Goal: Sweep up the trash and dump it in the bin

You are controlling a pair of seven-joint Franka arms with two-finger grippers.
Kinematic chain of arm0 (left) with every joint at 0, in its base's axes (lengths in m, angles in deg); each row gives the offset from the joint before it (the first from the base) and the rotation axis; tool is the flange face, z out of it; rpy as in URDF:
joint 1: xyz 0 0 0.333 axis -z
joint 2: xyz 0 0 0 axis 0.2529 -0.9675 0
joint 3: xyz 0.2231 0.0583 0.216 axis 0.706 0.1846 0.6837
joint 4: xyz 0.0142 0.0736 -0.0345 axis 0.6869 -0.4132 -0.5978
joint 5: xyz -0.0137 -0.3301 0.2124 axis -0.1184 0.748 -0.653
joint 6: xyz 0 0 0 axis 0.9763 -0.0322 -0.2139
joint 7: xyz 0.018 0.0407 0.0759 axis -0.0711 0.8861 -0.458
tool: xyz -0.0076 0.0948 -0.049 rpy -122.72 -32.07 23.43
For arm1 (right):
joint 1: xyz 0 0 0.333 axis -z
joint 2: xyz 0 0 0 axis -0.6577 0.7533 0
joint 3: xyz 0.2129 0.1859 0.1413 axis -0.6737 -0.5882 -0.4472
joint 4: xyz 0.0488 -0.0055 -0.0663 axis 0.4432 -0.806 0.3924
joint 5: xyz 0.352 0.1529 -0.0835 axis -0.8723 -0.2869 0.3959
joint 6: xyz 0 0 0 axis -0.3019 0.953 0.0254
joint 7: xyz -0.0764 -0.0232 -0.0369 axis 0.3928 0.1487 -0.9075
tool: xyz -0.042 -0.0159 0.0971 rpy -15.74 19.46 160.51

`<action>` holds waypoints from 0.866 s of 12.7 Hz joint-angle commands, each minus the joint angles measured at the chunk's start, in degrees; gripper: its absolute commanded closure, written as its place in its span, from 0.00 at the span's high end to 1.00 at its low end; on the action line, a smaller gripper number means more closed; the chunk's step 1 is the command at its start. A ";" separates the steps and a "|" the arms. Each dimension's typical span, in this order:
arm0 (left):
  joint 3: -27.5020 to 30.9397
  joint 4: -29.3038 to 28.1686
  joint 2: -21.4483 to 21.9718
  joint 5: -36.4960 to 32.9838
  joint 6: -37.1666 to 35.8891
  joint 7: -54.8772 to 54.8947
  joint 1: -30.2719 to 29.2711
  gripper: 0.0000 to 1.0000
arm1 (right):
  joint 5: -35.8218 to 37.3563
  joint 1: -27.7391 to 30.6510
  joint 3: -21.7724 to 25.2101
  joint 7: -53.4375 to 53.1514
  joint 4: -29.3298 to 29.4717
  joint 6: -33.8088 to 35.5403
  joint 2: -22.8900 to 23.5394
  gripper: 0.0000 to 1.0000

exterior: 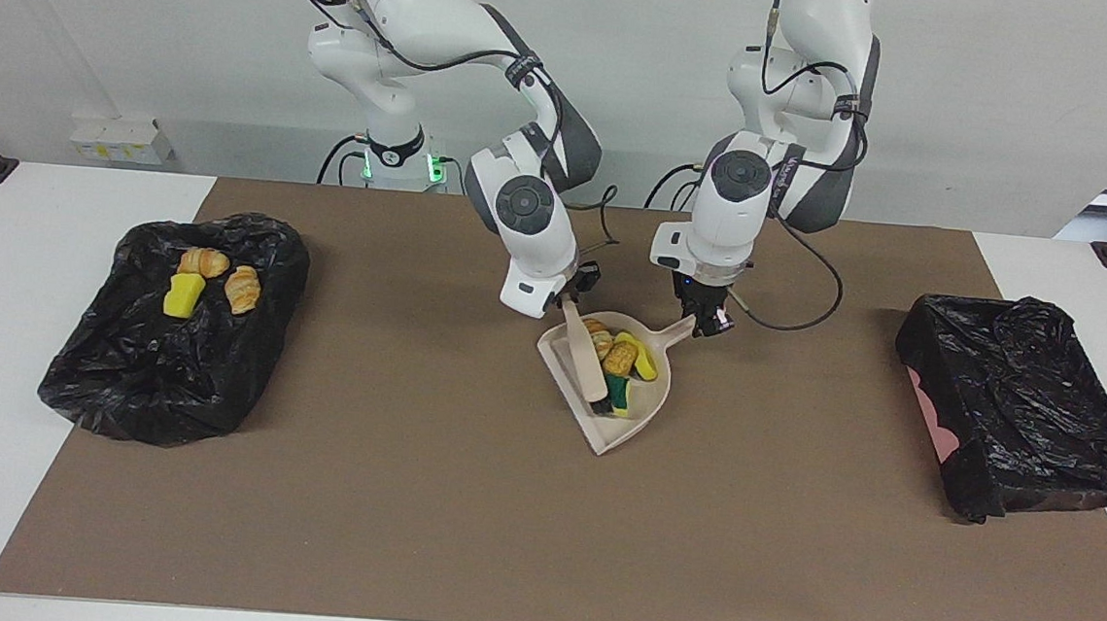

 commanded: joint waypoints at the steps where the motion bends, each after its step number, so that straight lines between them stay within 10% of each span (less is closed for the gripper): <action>1: -0.14 -1.83 1.70 -0.39 1.21 7.04 -1.99 0.00 | 0.39 2.24 0.46 1.95 0.39 3.22 -0.92 0.00; 11: -0.06 -0.34 6.87 -0.39 -2.83 40.61 -15.86 0.00 | 7.70 0.43 -0.06 -13.75 -0.92 12.29 -7.68 0.00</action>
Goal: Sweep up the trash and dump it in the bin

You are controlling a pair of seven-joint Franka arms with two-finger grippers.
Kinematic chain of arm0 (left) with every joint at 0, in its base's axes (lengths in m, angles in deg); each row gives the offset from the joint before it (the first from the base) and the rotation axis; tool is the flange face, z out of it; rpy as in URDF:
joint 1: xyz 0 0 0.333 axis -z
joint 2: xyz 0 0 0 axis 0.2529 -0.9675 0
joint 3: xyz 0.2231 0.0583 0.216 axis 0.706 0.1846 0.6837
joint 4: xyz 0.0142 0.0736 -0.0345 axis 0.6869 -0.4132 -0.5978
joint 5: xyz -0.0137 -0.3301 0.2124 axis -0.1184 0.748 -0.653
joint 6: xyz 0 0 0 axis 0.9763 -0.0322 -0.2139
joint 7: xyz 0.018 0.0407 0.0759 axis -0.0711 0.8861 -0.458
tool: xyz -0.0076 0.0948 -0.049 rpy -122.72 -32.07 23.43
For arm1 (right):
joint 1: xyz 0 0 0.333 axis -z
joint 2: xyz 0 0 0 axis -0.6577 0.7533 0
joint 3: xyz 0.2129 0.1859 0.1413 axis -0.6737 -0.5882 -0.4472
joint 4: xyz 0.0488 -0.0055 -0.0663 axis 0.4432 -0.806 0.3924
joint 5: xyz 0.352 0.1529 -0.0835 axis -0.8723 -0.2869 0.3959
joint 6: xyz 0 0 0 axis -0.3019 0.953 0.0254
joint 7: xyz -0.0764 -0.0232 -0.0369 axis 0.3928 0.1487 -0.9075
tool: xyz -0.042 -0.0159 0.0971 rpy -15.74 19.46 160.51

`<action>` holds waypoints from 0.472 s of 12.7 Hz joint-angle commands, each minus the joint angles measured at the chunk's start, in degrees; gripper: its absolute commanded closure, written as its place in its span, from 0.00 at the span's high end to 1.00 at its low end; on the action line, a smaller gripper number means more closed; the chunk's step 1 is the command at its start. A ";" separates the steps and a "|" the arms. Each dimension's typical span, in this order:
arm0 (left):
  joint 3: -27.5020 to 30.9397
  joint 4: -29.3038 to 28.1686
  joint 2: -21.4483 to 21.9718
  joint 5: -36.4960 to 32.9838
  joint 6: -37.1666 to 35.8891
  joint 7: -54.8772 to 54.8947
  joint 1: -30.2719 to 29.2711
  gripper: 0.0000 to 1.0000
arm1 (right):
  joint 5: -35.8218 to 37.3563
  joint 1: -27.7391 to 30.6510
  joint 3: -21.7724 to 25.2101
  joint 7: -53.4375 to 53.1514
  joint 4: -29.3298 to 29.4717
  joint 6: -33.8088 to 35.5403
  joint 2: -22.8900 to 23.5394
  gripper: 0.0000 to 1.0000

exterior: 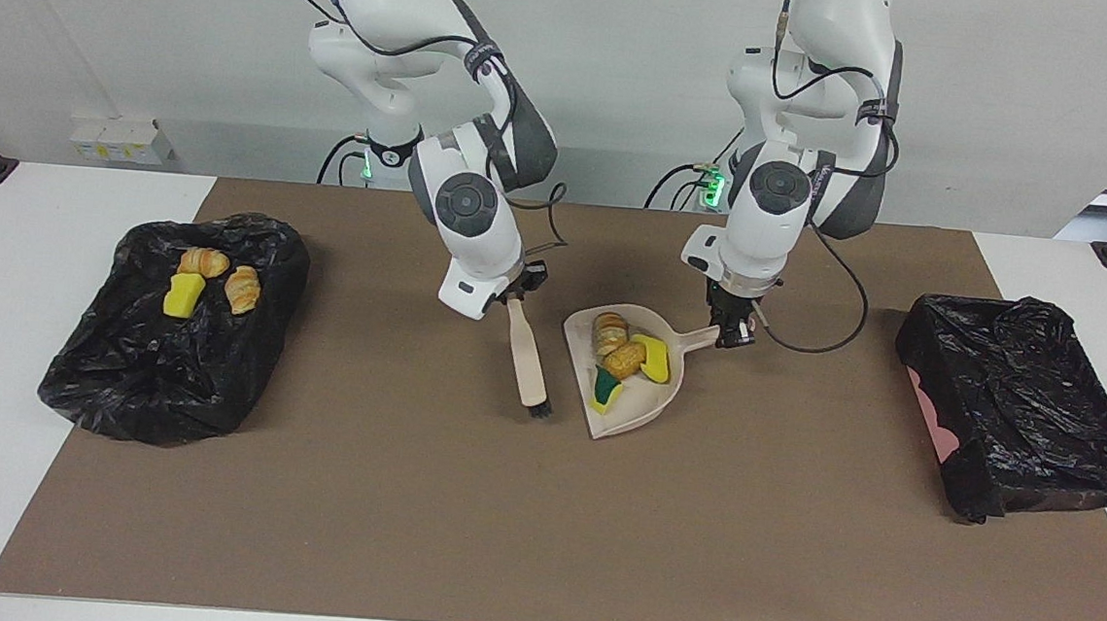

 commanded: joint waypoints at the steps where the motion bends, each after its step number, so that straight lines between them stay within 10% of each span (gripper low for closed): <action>1: -0.32 -0.35 5.25 -0.36 -3.37 10.16 -6.16 0.00 | 1.18 -4.11 -0.44 -10.40 -1.78 0.53 -2.39 0.00; 6: -0.23 7.55 5.88 1.73 -9.45 24.77 -25.13 0.00 | 1.10 -14.83 -0.52 -23.78 -4.24 -2.62 -2.31 0.00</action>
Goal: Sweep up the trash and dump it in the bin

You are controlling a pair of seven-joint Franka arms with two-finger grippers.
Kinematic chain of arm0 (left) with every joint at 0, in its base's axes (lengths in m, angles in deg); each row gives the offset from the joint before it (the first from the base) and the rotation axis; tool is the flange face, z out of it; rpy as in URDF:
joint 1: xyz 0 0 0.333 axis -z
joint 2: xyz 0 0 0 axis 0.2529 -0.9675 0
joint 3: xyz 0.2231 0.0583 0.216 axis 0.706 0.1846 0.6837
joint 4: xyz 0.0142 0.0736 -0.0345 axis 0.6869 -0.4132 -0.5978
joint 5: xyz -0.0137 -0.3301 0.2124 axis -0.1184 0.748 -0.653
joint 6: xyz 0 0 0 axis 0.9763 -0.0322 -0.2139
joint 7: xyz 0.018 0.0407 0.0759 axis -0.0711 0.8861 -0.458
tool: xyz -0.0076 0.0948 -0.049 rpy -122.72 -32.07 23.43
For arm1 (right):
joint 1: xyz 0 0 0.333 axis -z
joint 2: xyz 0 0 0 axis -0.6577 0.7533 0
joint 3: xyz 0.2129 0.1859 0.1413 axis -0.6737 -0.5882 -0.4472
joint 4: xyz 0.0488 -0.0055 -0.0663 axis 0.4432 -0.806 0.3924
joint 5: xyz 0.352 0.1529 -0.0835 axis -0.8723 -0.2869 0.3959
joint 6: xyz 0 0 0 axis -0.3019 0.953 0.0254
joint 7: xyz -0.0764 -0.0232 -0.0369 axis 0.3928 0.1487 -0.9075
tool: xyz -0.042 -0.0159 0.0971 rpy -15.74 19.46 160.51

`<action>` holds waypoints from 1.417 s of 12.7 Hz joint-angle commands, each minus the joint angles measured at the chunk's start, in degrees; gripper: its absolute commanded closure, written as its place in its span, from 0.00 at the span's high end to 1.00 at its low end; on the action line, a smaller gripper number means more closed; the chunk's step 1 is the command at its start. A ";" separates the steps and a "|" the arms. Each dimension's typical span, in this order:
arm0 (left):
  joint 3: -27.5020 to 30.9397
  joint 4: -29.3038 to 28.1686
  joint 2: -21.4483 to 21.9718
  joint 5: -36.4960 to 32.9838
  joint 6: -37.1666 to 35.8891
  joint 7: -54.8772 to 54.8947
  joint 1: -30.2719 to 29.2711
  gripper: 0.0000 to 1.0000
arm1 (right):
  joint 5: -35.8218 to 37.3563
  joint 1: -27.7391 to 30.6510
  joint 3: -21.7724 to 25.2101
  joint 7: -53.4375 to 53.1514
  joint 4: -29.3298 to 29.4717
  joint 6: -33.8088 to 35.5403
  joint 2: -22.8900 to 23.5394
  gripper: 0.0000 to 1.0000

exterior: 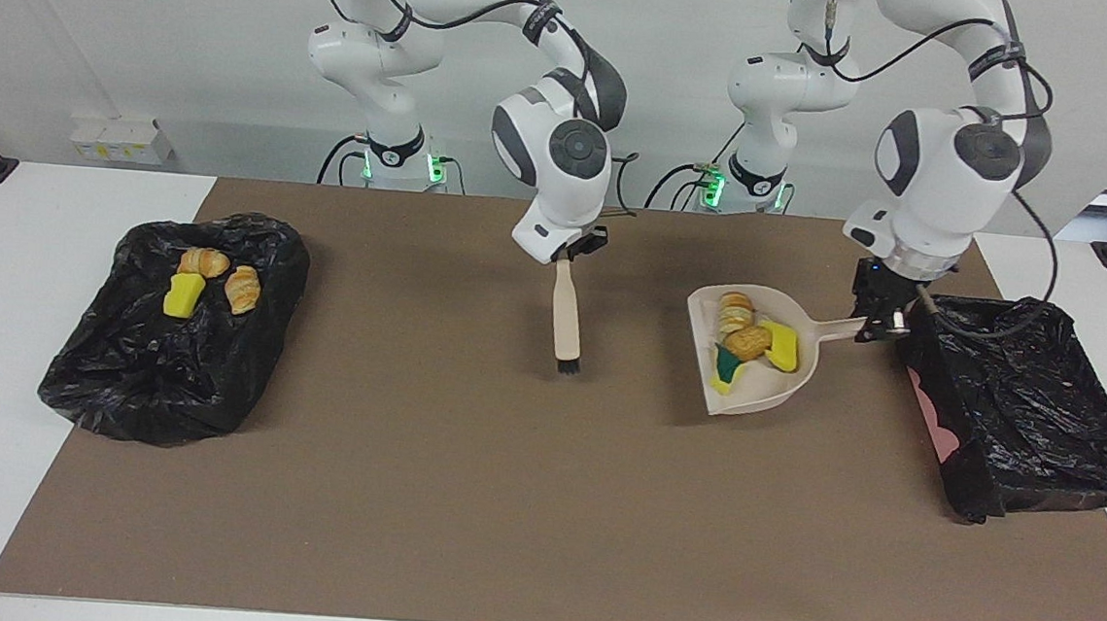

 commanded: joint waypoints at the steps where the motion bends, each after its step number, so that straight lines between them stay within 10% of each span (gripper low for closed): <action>1: -0.73 4.63 0.08 1.77 -3.16 5.79 -10.35 0.00 | 0.79 -4.15 -0.06 -5.56 -3.04 -3.60 -1.45 0.00; 6: -0.12 14.11 -4.30 0.12 -2.47 11.34 -24.69 0.00 | 0.09 -9.27 -0.06 -8.91 -6.64 -10.64 -0.04 0.00; 9: 0.85 17.72 -7.03 -13.83 4.19 11.09 -25.85 0.00 | -0.44 -9.01 -0.06 -10.92 -7.44 -10.65 -0.13 0.07; 10: 0.85 19.56 -8.43 -17.96 5.52 10.83 -25.77 0.00 | -0.70 -8.75 -0.06 -12.77 -7.35 -11.17 -0.04 0.99; 18: 0.85 31.53 -12.40 -42.22 5.53 8.11 -22.34 0.00 | 1.13 -4.37 0.46 -10.78 2.30 -0.91 -1.44 1.00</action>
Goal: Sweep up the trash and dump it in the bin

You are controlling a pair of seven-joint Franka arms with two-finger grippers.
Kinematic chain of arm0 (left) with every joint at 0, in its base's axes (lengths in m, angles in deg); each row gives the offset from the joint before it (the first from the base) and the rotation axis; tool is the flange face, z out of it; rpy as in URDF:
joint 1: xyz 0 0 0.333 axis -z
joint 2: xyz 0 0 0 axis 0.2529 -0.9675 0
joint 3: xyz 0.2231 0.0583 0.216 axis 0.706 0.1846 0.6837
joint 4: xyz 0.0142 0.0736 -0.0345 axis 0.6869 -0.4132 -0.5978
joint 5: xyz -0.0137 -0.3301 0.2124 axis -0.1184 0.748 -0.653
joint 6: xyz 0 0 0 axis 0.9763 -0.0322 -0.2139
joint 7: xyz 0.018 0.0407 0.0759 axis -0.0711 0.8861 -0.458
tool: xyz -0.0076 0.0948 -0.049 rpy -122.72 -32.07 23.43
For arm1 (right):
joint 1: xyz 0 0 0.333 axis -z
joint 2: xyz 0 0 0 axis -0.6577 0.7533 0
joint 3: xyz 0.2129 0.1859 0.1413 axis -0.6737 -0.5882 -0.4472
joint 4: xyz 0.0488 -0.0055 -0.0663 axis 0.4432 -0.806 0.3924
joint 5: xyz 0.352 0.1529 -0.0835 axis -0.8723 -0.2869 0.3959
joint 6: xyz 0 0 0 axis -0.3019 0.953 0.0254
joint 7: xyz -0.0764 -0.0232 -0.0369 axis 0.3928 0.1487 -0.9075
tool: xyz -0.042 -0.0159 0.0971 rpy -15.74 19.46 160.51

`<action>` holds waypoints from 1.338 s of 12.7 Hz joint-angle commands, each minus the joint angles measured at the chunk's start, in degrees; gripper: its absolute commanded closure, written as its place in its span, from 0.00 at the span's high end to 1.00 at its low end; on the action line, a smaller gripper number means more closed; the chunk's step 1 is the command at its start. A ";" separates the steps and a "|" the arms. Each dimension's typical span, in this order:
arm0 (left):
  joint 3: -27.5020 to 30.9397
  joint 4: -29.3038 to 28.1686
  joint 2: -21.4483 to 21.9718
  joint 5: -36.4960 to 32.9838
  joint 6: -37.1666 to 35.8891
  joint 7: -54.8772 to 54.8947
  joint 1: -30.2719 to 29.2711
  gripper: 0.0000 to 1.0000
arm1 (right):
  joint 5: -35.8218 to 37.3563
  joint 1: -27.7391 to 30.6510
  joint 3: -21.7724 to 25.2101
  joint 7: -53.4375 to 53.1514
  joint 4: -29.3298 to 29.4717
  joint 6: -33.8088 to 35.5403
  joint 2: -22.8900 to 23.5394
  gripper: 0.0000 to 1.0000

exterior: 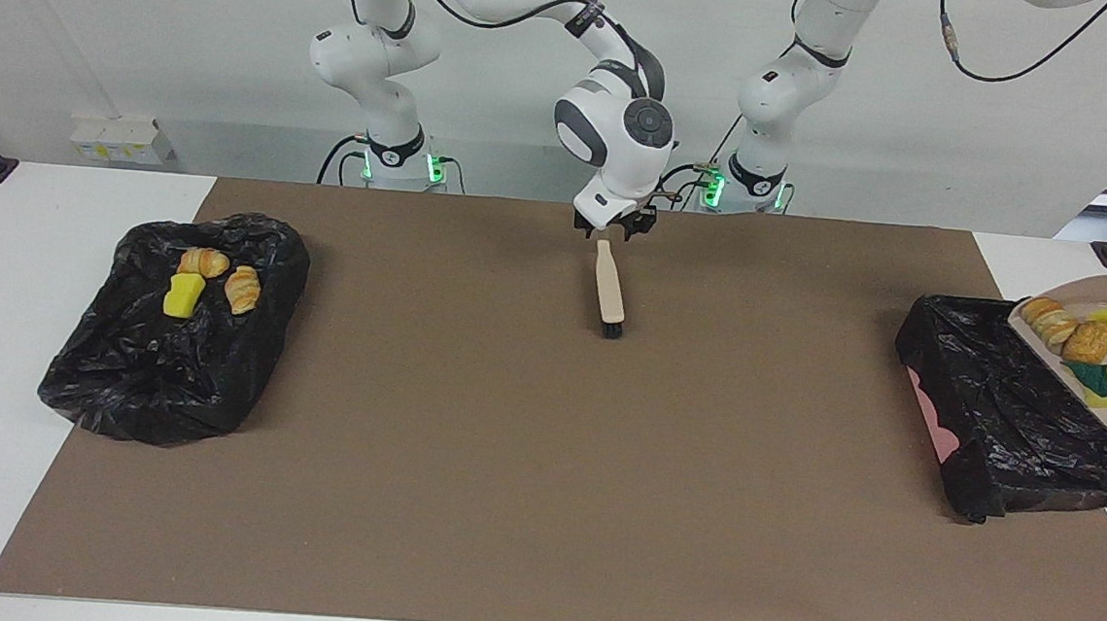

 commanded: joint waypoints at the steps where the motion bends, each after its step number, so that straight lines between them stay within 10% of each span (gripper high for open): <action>1: 0.31 3.00 -0.06 -7.90 -0.47 -2.78 2.26 0.00 | 1.03 5.03 -0.44 3.92 2.93 4.95 -2.55 1.00; 10: -0.74 6.52 2.31 -15.85 -10.29 -6.10 10.60 0.00 | 6.13 21.38 -0.26 24.05 10.49 13.05 -6.34 1.00; 17: -1.10 -2.07 5.21 13.40 -24.81 -33.22 19.47 0.00 | 8.68 34.65 -0.09 40.76 16.91 16.56 -7.22 1.00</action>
